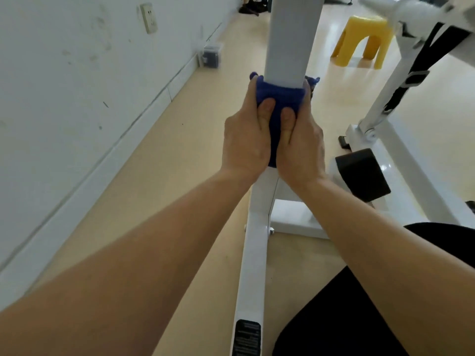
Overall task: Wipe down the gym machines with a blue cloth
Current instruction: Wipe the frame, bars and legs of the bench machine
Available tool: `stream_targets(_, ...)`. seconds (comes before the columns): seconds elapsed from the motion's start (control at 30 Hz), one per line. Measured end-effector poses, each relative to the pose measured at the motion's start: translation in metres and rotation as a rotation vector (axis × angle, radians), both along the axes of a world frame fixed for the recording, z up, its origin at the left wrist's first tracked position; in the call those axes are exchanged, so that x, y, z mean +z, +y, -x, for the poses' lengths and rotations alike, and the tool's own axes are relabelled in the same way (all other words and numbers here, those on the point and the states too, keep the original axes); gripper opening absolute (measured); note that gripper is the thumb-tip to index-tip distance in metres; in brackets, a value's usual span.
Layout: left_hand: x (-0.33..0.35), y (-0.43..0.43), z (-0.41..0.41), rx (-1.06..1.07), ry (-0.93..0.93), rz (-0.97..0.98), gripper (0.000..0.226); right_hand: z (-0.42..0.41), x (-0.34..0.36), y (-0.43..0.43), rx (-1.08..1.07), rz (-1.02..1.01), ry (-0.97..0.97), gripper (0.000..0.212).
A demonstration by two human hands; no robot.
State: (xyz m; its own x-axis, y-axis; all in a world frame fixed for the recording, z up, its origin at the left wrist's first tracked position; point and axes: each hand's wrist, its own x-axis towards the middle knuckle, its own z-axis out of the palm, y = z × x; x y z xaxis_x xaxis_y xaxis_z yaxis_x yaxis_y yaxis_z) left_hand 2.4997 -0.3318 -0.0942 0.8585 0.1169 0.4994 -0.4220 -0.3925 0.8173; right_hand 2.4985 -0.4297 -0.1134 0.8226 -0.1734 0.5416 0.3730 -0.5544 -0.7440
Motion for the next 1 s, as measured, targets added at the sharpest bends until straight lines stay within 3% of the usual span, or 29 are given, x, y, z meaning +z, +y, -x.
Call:
stream_targets(0.23,-0.064,0.003,0.012,-0.022,0.147,-0.007,0.041,0.014,-0.073,0.015,-0.084,-0.093,0.105,0.06)
stream_targets(0.4,-0.088,0.001,0.018,0.021,0.179,0.014,0.032,0.024,-0.089,0.02,-0.189,-0.105,0.122,0.051)
stream_targets(0.67,-0.128,0.011,0.023,0.017,0.349,-0.117,0.027,0.049,-0.122,0.015,-0.26,0.053,0.083,0.051)
stream_targets(0.77,-0.134,0.016,0.019,-0.012,0.358,-0.164,0.029,0.046,-0.12,0.009,-0.3,0.141,0.076,0.045)
stream_targets(0.87,-0.136,0.018,0.022,-0.03,0.379,-0.155,0.027,0.048,-0.111,0.009,-0.284,0.106,0.085,0.042)
stream_targets(1.0,-0.117,0.013,0.019,0.035,0.243,-0.063,0.022,0.045,-0.096,0.0,-0.239,0.033,0.08,0.029)
